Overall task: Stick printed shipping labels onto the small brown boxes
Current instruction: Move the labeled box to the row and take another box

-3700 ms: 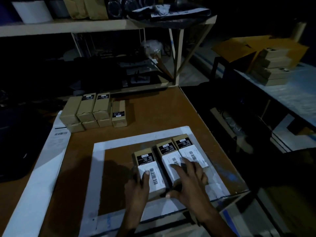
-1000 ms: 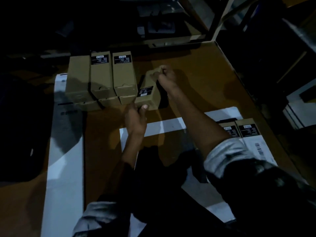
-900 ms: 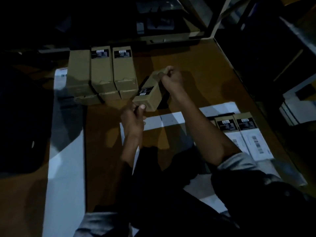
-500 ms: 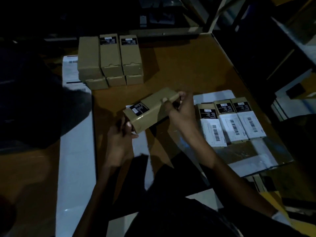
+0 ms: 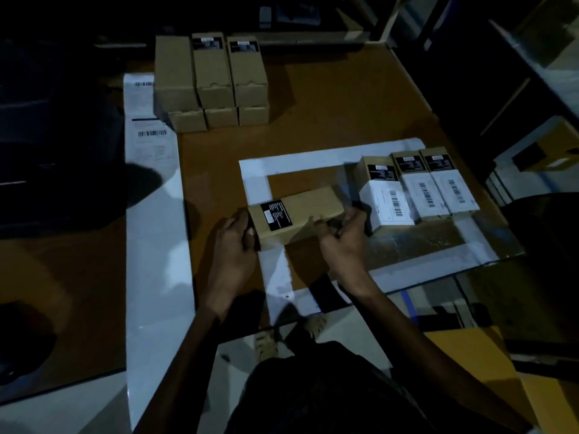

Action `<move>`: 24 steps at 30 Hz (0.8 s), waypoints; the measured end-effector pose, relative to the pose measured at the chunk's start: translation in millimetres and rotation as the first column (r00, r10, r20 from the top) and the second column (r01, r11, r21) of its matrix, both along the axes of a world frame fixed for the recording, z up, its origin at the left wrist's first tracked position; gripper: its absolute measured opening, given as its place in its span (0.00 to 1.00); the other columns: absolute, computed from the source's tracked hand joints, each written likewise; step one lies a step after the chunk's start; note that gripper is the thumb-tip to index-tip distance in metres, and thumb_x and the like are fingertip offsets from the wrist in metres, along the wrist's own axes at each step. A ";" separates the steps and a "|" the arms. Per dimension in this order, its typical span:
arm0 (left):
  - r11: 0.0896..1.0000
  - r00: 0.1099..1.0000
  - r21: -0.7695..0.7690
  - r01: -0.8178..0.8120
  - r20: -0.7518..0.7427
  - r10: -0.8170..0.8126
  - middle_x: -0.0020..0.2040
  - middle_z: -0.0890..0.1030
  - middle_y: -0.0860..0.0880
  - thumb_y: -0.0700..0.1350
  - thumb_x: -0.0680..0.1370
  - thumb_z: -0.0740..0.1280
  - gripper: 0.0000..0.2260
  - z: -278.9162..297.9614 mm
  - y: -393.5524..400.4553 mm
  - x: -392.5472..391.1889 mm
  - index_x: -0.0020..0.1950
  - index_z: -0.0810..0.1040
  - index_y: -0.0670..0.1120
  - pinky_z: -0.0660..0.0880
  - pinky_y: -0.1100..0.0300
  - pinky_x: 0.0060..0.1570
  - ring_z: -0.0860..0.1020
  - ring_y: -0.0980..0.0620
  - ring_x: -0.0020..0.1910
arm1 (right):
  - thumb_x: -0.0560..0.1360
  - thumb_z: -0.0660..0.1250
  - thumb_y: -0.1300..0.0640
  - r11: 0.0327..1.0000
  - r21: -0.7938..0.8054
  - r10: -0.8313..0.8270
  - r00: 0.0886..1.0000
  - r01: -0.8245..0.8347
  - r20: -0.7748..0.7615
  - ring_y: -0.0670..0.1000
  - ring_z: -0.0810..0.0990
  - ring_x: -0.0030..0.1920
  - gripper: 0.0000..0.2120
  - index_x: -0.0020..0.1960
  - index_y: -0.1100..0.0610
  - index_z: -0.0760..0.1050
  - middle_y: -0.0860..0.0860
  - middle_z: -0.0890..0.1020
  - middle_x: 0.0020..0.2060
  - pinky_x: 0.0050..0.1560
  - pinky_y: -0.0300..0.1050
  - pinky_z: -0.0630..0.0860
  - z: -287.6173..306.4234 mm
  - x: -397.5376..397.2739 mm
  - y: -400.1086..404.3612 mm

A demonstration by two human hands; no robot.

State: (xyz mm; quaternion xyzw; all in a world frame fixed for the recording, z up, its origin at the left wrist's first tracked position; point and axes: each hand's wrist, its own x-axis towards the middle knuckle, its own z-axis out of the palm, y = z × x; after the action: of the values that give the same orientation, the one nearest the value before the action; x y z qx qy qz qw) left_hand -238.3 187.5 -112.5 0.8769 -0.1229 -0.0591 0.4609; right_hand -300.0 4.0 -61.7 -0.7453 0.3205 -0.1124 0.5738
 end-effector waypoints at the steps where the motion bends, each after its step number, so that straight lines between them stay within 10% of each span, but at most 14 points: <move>1: 1.000 1.000 0.003 0.003 -0.009 -0.003 0.60 0.76 0.44 0.37 0.82 0.59 0.17 0.0 0.9 -1.3 0.71 0.74 0.46 0.73 0.53 0.56 0.74 0.44 0.59 | 0.76 0.72 0.58 1.000 -0.004 0.015 1.000 -0.015 -0.022 0.47 0.78 0.51 0.18 0.57 0.51 0.63 0.45 0.76 0.47 0.48 0.40 0.73 -0.8 -3.9 -1.1; 8: 0.995 0.994 -0.080 -0.054 -0.104 0.046 0.73 0.72 0.49 0.44 0.84 0.59 0.21 0.5 4.7 -25.9 0.78 0.65 0.49 0.67 0.52 0.72 0.69 0.50 0.72 | 0.76 0.71 0.59 0.987 -0.060 0.148 0.989 -0.149 -0.022 0.48 0.76 0.55 0.22 0.63 0.47 0.64 0.46 0.76 0.53 0.54 0.43 0.76 -12.1 -30.8 -5.9; 15: 0.972 0.984 -0.150 -0.178 -0.003 0.180 0.64 0.75 0.62 0.44 0.83 0.63 0.15 30.4 6.4 -75.5 0.70 0.76 0.47 0.64 0.77 0.58 0.72 0.64 0.63 | 0.75 0.71 0.53 0.939 -0.263 0.237 0.971 -0.222 0.028 0.56 0.65 0.73 0.37 0.77 0.51 0.55 0.52 0.64 0.73 0.70 0.56 0.69 10.6 -50.6 13.0; 24: 0.926 0.929 -0.100 -0.363 0.034 0.368 0.65 0.80 0.48 0.47 0.81 0.68 0.17 49.7 61.9 -117.6 0.68 0.78 0.44 0.75 0.59 0.59 0.77 0.55 0.61 | 0.80 0.68 0.59 0.828 -0.047 0.561 0.822 -0.559 0.098 0.41 0.76 0.58 0.18 0.66 0.46 0.70 0.46 0.76 0.61 0.53 0.25 0.71 17.6 -72.4 57.6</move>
State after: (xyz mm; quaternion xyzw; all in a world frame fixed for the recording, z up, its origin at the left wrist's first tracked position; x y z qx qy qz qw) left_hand -355.9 249.4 -62.8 0.8635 0.0280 0.0566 0.5004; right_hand -372.4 61.6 -44.2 -0.8039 0.0553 0.0184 0.5919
